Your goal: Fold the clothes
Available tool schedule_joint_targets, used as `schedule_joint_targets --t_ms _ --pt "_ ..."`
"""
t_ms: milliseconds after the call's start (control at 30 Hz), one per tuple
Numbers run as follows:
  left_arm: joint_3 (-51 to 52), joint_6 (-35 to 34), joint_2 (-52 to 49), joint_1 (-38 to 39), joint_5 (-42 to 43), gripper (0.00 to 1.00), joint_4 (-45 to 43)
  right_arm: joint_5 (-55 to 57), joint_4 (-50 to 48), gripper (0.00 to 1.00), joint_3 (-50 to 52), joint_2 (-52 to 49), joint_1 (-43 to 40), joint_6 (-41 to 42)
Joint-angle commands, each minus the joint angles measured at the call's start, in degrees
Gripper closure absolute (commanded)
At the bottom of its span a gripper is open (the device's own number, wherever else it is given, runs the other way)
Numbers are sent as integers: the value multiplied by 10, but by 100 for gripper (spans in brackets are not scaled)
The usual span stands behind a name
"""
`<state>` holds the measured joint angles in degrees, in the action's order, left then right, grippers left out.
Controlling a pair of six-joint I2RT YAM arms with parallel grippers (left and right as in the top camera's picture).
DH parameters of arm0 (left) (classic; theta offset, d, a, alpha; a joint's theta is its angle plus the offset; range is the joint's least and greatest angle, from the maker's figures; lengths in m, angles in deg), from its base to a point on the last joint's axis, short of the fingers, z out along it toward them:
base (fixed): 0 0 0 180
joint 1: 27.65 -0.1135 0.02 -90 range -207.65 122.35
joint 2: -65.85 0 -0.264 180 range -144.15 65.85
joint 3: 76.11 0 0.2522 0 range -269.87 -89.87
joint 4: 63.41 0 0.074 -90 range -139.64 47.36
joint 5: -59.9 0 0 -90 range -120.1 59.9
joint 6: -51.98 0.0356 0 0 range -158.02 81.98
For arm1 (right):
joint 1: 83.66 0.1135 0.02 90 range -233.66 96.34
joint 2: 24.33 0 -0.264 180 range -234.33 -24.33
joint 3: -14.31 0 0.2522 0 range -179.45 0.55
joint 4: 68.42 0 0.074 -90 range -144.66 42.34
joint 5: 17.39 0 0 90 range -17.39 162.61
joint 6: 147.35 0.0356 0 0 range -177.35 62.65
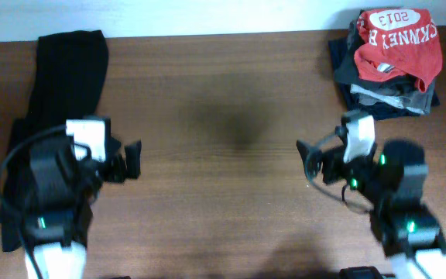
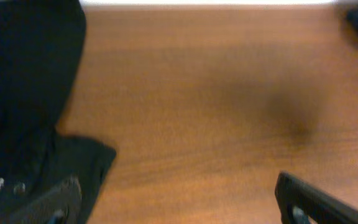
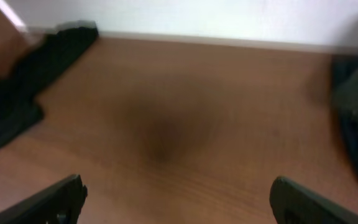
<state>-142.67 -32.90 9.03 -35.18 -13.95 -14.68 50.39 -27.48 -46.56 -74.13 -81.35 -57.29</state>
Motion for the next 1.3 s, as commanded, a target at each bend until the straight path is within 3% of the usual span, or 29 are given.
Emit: schedule_joint_targets --t_ms 0,100,267,333,367,467,733,900,933,1033,1267 --pt "-83 12 -102 -1 7 1 46 -14 68 1 -114 -96 3 4" --pt "-97 12 -169 -1 11 1 33 -44 114 1 -176 -167 3 5" --pt "-97 12 -280 -2 10 1 -21 -134 99 1 -196 -250 3 5" --pt "-97 12 -315 -2 3 11 -31 -156 99 1 -196 -272 3 4" --pt "-97 11 -335 -3 -2 11 -33 -162 99 1 -196 -282 3 4" --pt "-97 -34 -393 -5 -79 11 -37 -162 102 4 -196 -311 3 4" --pt "-97 -58 -437 -5 -213 11 -72 -162 96 9 -196 -331 3 2" --pt "-97 -58 -441 -5 -243 11 -90 -162 84 9 -196 -331 3 2" --pt "-97 -58 -446 -5 -250 16 -93 -162 84 9 -196 -331 3 2" --pt "-97 -70 -457 -5 -250 16 -96 -162 84 9 -196 -331 3 2" --pt "-97 -114 -486 -5 -250 29 -109 -162 86 10 -196 -331 3 2"
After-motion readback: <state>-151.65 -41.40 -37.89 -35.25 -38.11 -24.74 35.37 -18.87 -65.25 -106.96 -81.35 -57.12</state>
